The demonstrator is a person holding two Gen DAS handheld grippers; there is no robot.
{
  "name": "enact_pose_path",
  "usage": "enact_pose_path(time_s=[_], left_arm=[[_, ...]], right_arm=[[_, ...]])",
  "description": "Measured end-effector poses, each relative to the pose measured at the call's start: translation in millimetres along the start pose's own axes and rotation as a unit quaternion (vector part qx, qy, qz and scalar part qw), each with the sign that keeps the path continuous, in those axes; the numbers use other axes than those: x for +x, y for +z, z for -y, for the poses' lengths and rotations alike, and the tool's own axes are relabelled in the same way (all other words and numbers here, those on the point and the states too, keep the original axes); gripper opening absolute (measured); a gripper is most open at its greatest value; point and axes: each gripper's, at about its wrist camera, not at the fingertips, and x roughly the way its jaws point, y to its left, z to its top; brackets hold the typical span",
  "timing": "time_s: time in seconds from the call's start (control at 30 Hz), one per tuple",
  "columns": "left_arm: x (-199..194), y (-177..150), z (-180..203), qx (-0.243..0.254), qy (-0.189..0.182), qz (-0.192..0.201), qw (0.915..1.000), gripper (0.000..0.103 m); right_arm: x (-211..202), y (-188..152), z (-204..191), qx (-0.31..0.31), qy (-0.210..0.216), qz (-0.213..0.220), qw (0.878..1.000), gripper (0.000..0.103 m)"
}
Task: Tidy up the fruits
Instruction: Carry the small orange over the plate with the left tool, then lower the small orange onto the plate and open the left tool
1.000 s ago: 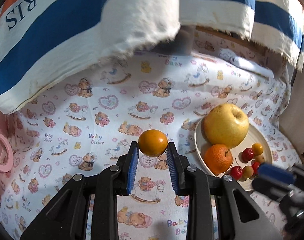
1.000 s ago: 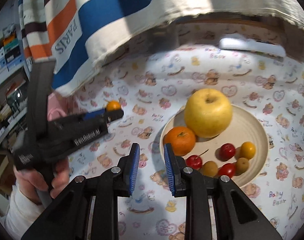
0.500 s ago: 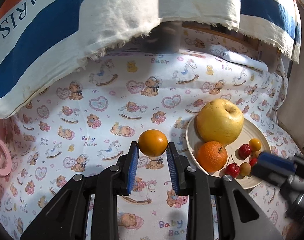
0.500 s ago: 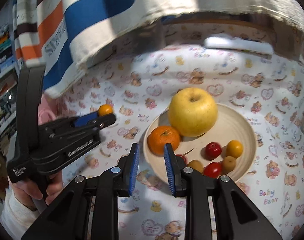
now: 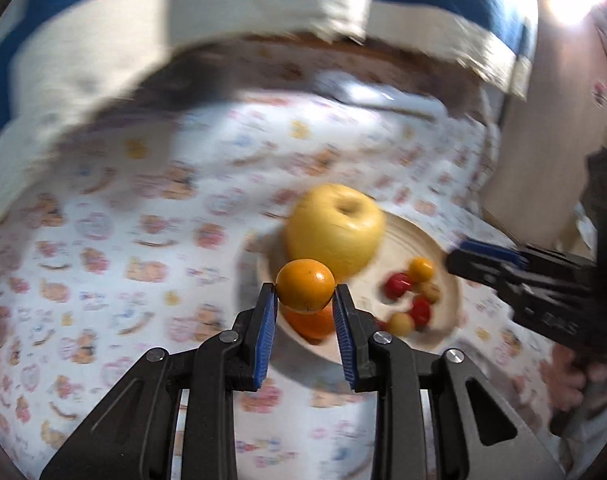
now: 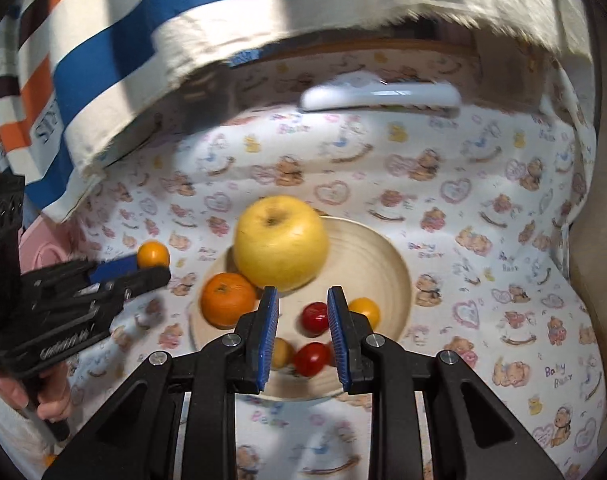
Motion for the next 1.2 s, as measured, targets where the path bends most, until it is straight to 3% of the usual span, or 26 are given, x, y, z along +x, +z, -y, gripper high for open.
enact_pose_path(time_s=[0.2,0.4,0.87,1.0,1.1,1.2], left_arm=[[18,8,28,0.037,-0.034,-0.043,0.9979,0.028],[35,7,51,0.067,-0.021,-0.070,0.9951,0.028],[38,2,55,0.077,-0.013,-0.060,0.9951,0.028],[27,4,48,0.066,-0.006,-0.042,0.9969,0.045],[14,7,41,0.062,-0.002,-0.021,0.9979,0.049],[-2,9,32,0.048,0.013,0.011,0.9987,0.059]], right_arm=[[-2,-1,7,0.005,-0.003,-0.004,1.000,0.026],[3,-5,8,0.008,-0.009,-0.018,1.000,0.026],[-5,-4,13,0.019,-0.014,0.000,1.000,0.026],[-10,-3,12,0.019,-0.009,0.012,1.000,0.026],[-14,-2,11,0.018,-0.010,0.022,1.000,0.026],[-17,-2,11,0.021,-0.004,0.034,0.999,0.026]])
